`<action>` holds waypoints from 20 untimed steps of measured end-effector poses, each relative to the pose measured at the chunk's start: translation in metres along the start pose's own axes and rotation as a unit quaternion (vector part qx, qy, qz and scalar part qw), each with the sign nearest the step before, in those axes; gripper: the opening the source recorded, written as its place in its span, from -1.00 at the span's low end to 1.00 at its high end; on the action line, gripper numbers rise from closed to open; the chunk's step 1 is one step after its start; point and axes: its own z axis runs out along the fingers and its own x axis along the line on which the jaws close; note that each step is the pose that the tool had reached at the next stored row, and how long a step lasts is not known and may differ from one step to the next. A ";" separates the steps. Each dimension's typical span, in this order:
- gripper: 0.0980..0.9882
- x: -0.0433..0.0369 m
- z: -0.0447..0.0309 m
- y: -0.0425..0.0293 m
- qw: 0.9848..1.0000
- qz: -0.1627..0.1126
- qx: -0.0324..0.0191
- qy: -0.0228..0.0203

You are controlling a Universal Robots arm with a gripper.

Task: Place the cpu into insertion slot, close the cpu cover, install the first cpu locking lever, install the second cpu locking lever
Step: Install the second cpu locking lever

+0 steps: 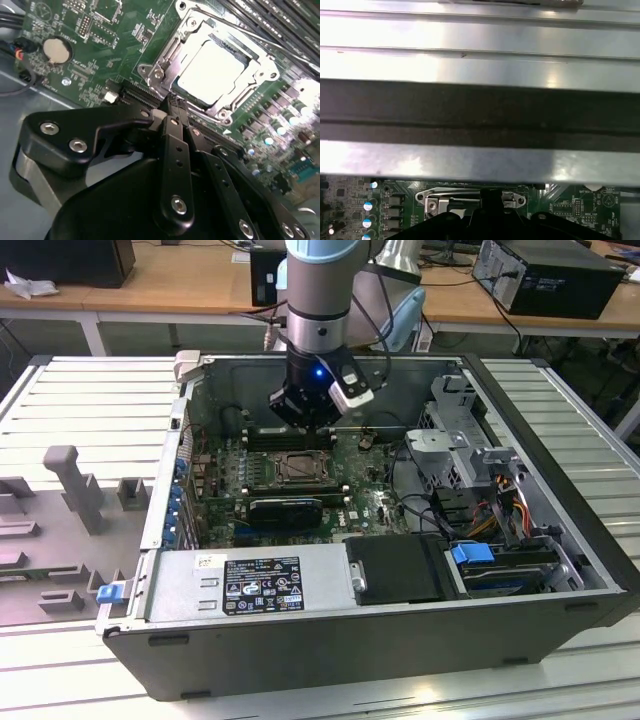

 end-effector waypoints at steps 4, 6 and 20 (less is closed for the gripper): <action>-0.98 -0.0003 -0.0154 0.0007 1.000 0.000 0.000 0.000; -0.98 -0.0002 -0.0167 -0.0023 1.000 0.000 0.000 0.000; -0.98 0.0041 -0.0152 -0.0723 1.000 0.000 -0.022 0.001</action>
